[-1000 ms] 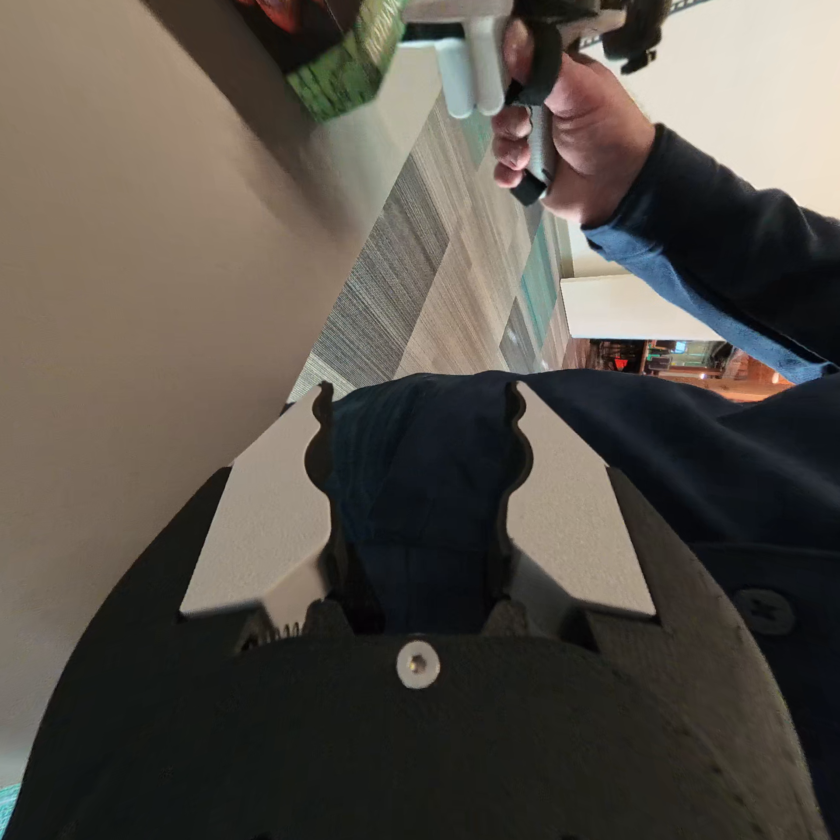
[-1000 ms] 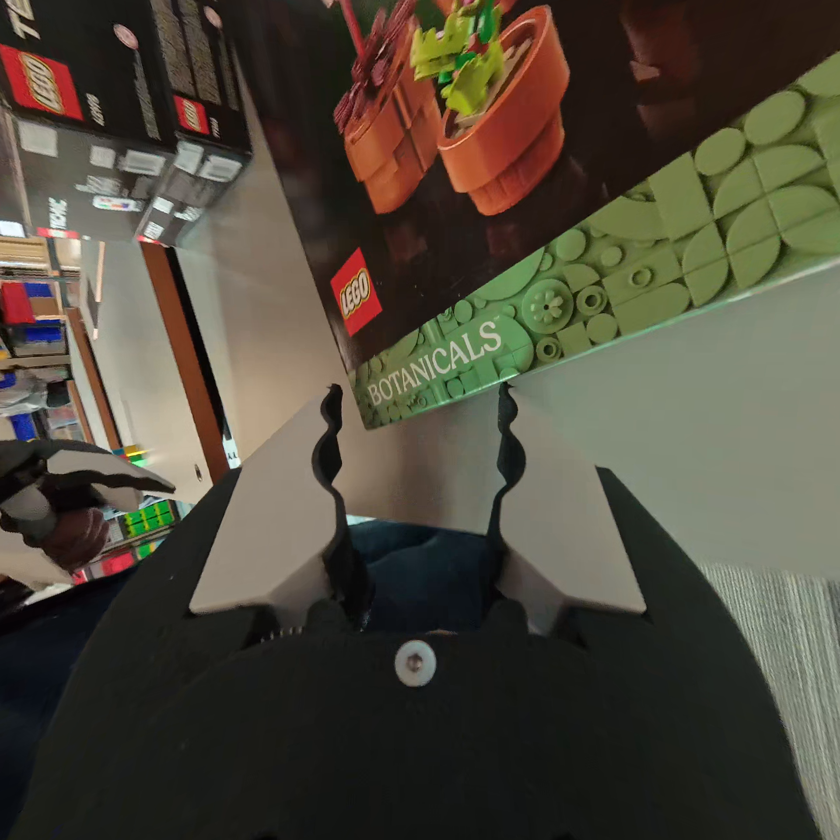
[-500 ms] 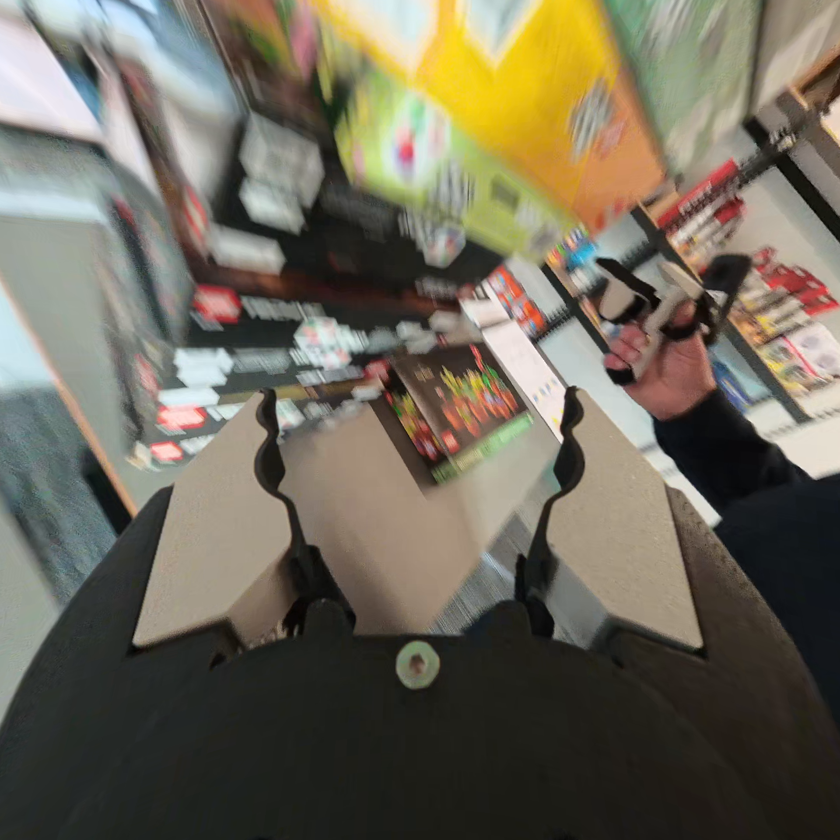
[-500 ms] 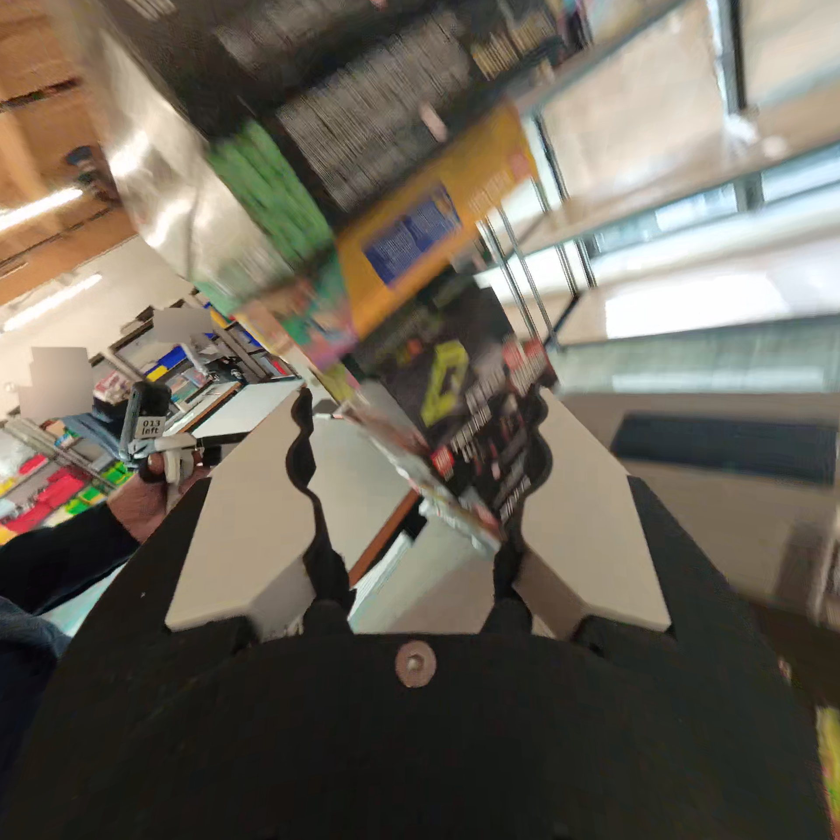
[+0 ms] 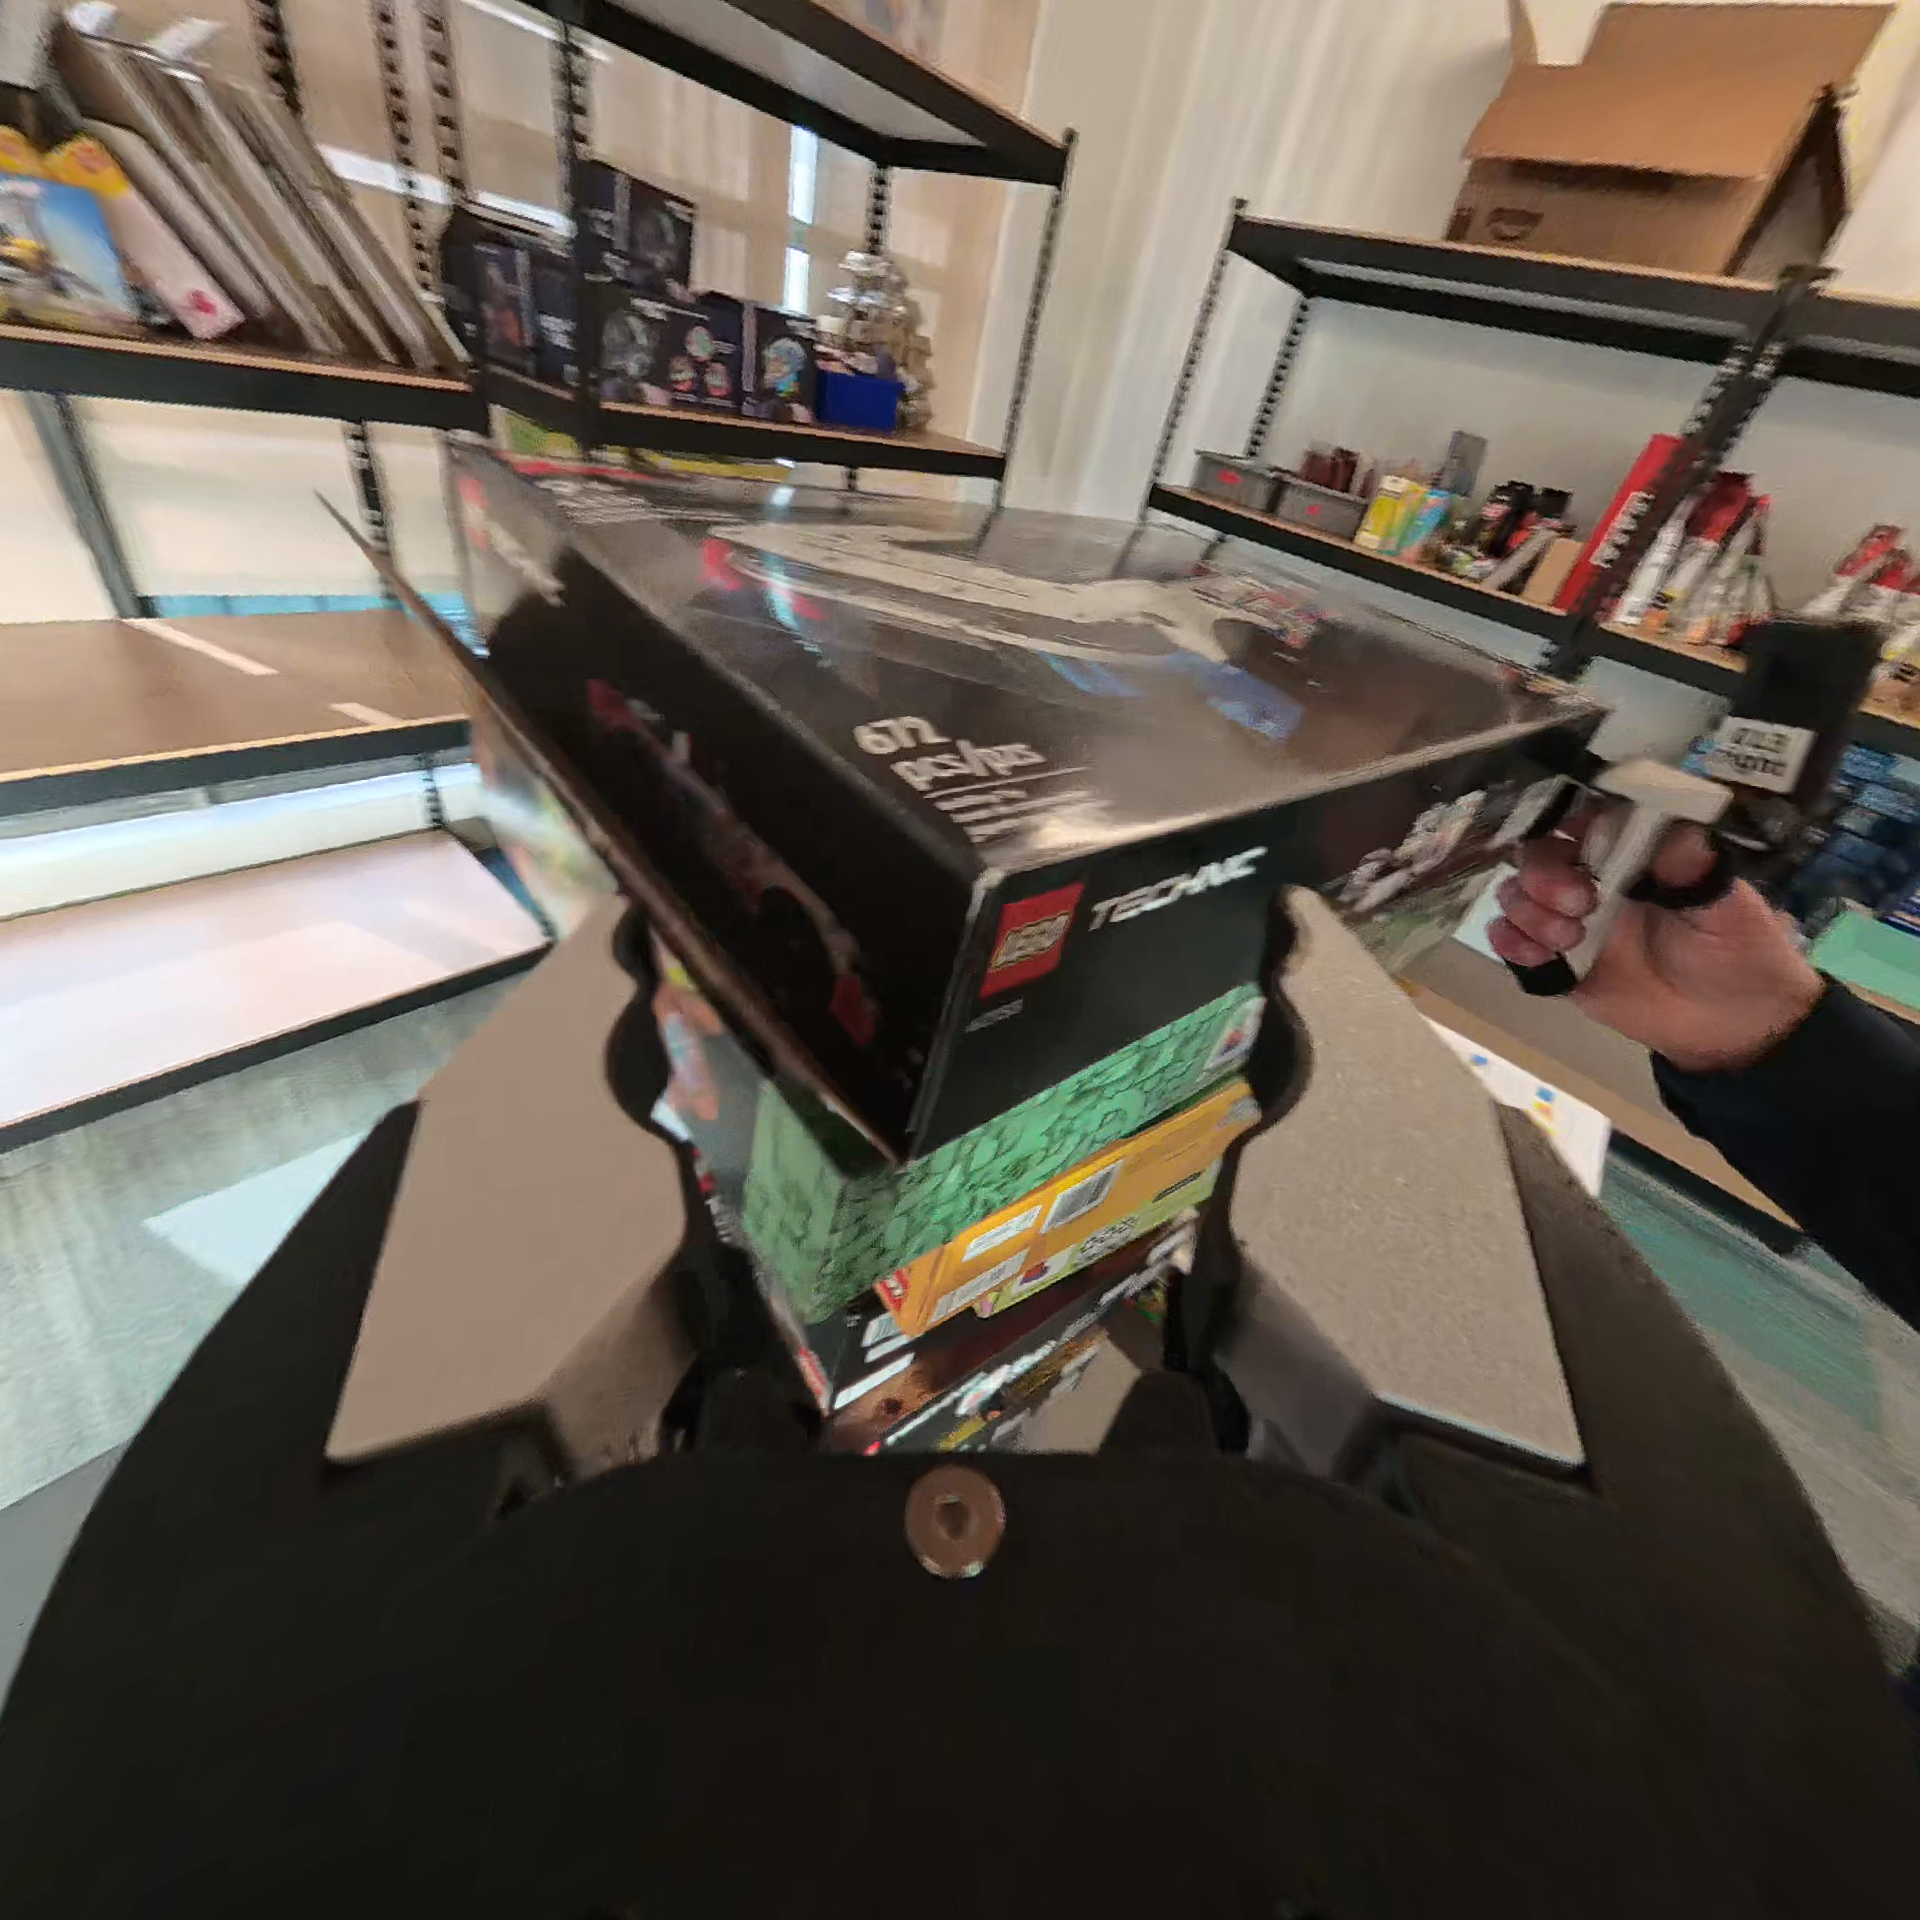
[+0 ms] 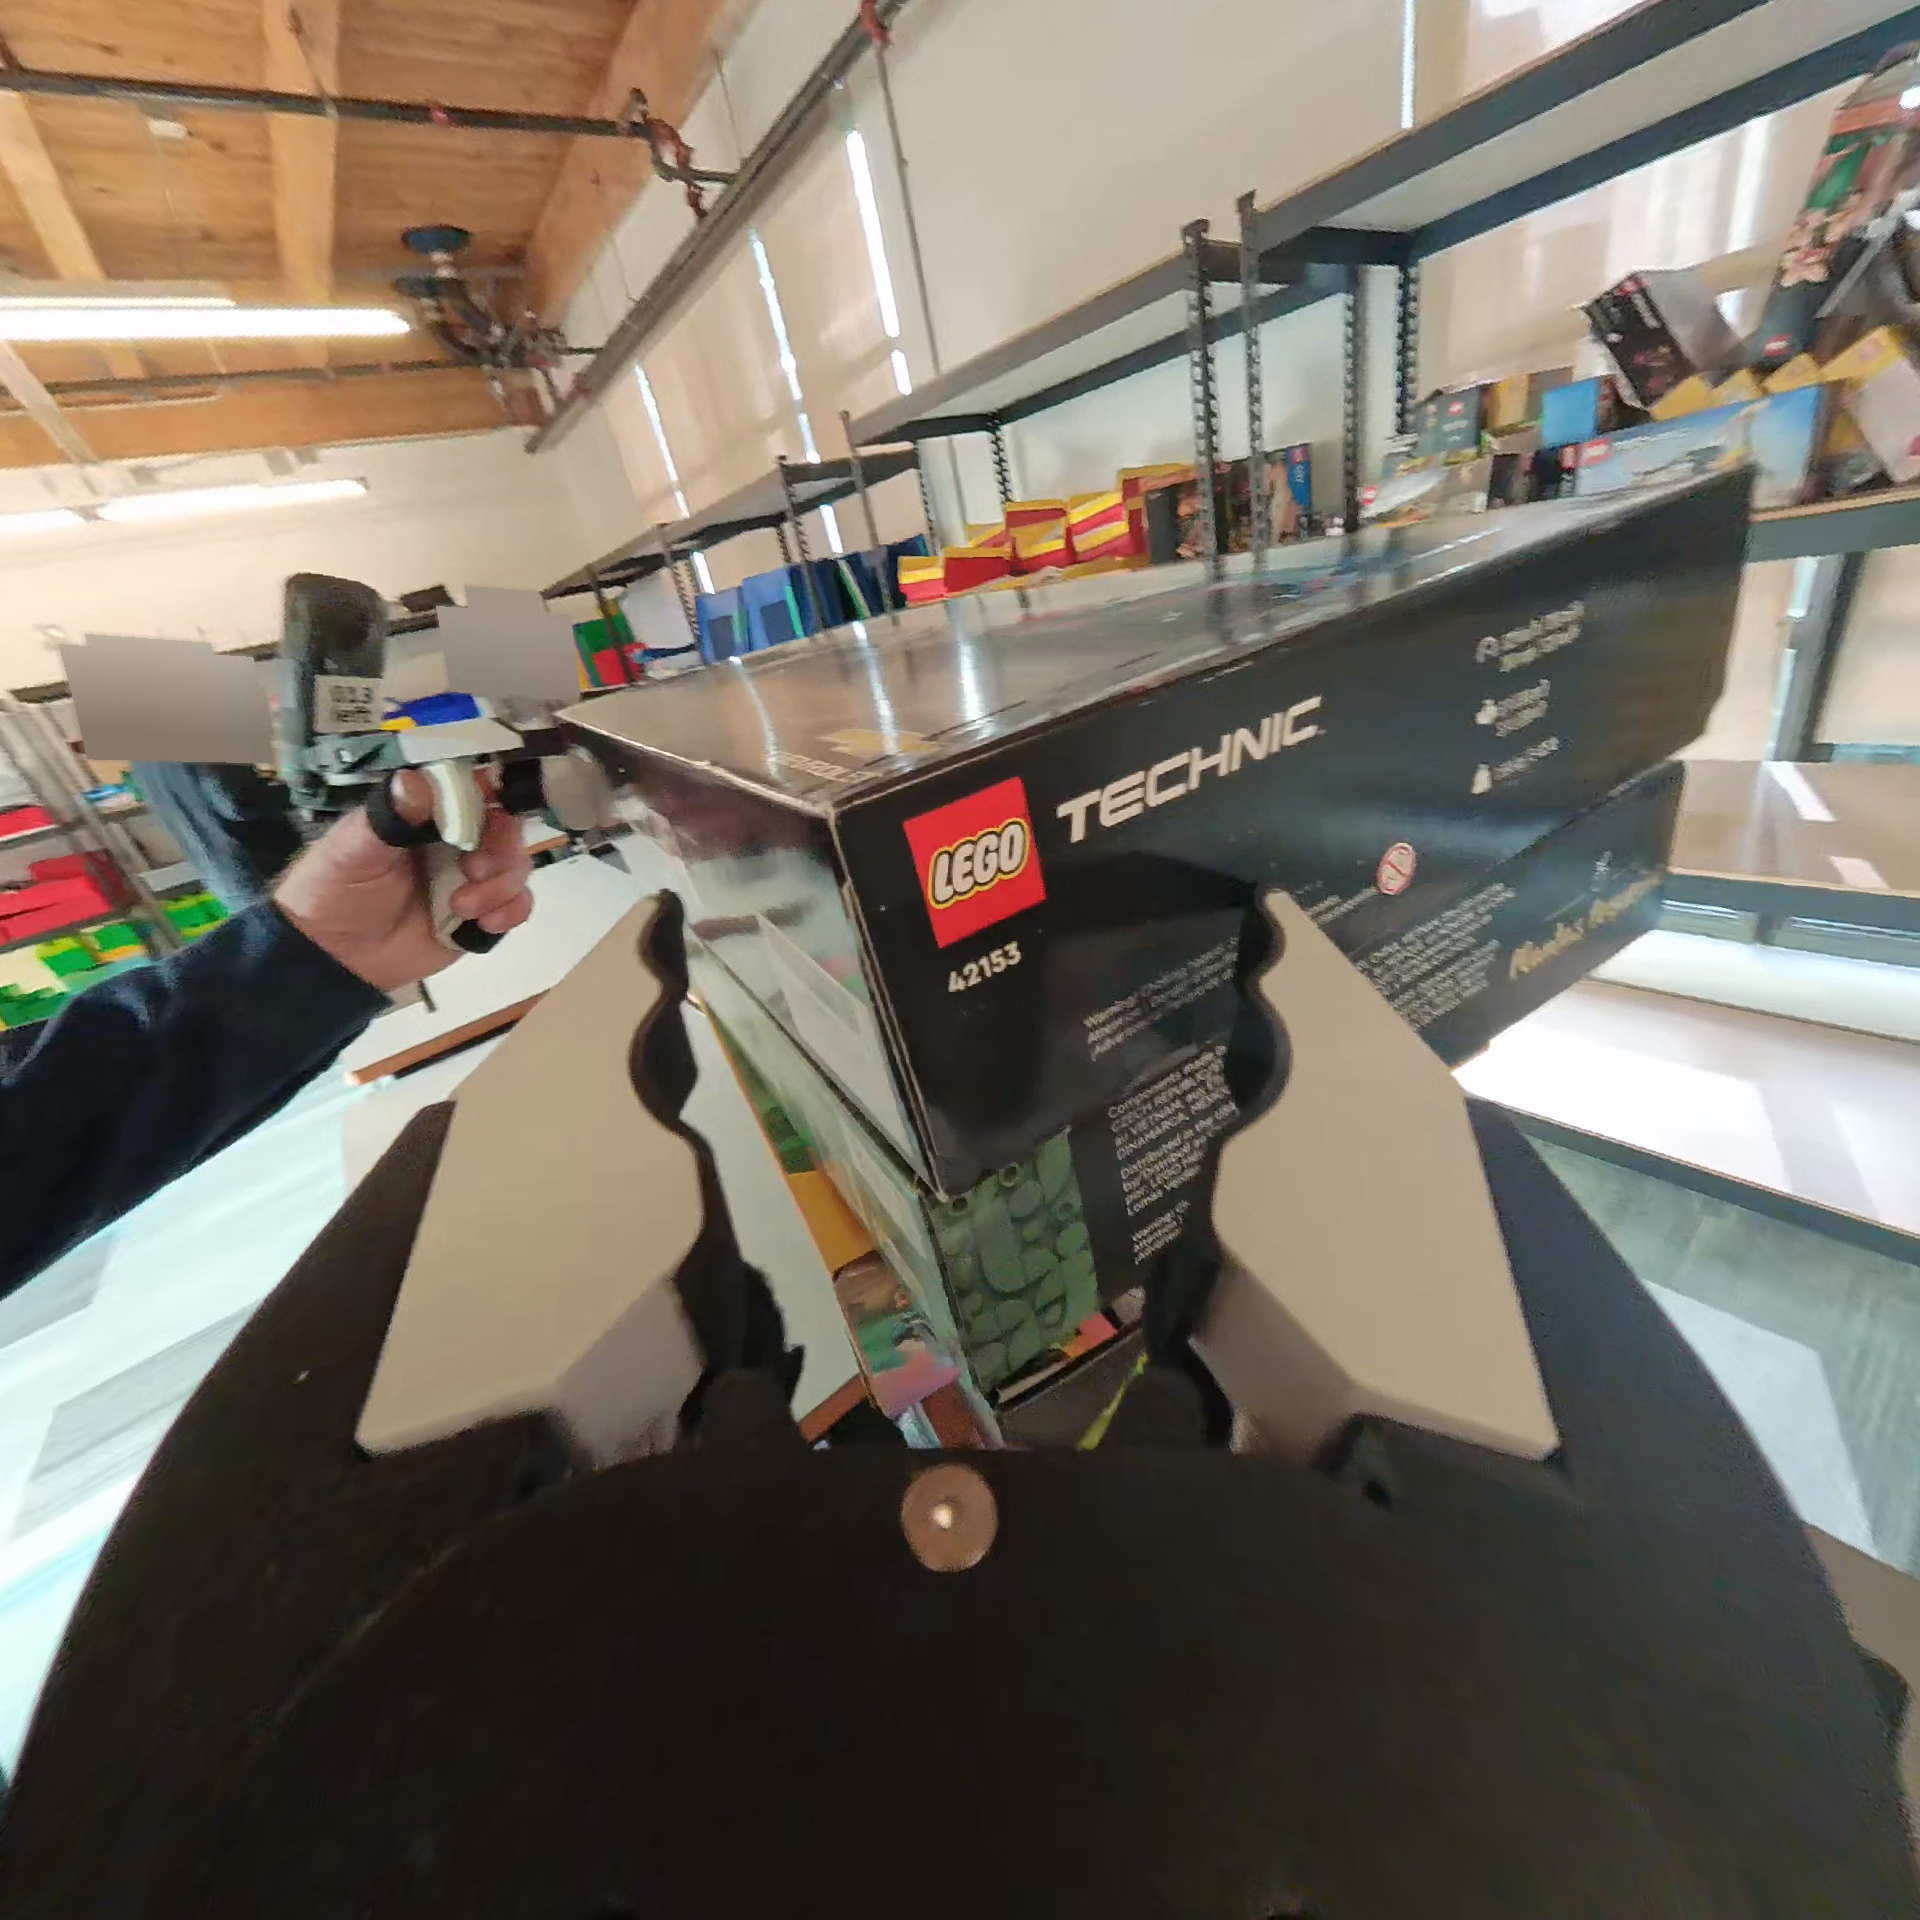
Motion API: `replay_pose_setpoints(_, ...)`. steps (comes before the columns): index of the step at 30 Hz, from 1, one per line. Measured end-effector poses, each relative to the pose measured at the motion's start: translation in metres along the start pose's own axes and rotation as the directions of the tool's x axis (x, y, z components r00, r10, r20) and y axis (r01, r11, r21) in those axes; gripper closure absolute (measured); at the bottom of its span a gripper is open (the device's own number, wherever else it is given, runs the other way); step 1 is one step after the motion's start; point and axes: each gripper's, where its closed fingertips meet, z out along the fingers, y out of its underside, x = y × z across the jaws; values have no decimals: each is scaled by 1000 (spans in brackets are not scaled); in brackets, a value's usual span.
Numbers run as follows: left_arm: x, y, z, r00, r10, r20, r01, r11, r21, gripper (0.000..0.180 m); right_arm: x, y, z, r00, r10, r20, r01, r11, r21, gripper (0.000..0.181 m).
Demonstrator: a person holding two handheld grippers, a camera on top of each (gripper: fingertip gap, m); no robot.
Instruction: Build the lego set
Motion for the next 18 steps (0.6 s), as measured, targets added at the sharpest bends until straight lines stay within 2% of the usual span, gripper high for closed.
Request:
replay_pose_setpoints(1, 5, 2, 4, 1000, 0, -25, 0, 1000, -15, 78, 2, -1, 0, 1000, 4, -18, -4, 1000, 0, 85)
replay_pose_setpoints(2, 11, 4, 9, 999, 1, -48, -2, 1000, -26, 82, 1, -2, 0, 1000, 10, -19, -9, 1000, 4, 86)
replay_pose_setpoints(3, 16, 5, 13, 999, 8, -49, -10, 1000, -29, 77, 2, -2, 0, 1000, 9, -26, -9, 1000, 1, 87)
replay_pose_setpoints(7, 18, 7, 15, 998, 69, -12, -70, 996, -55, 79, 4, -1, -3, 999, 6, -35, -6, 1000, -14, 90)
replay_pose_setpoints(10, 11, 0, 13, 998, -19, -64, 17, 999, -33, 87, 5, -4, -2, 1000, 19, -22, -19, 1000, 4, 90)
replay_pose_setpoints(13, 0, 5, 18, 989, -122, -85, 117, 991, -58, 85, 7, -7, 5, 999, 8, -37, -8, 1000, -2, 84)
replay_pose_setpoints(14, 2, 10, 24, 982, -155, -105, 147, 986, -85, 79, 6, -7, 8, 999, 4, -44, -4, 1000, -1, 82)
replay_pose_setpoints(16, 1, 23, 35, 991, -115, -69, 103, 982, -156, 69, 8, -5, 13, 998, 1, -66, -2, 1000, -13, 75)
replay_pose_setpoints(18, 2, 23, 41, 997, -69, -41, 61, 983, -171, 67, 12, -6, 13, 995, -4, -96, 3, 1000, -12, 78)
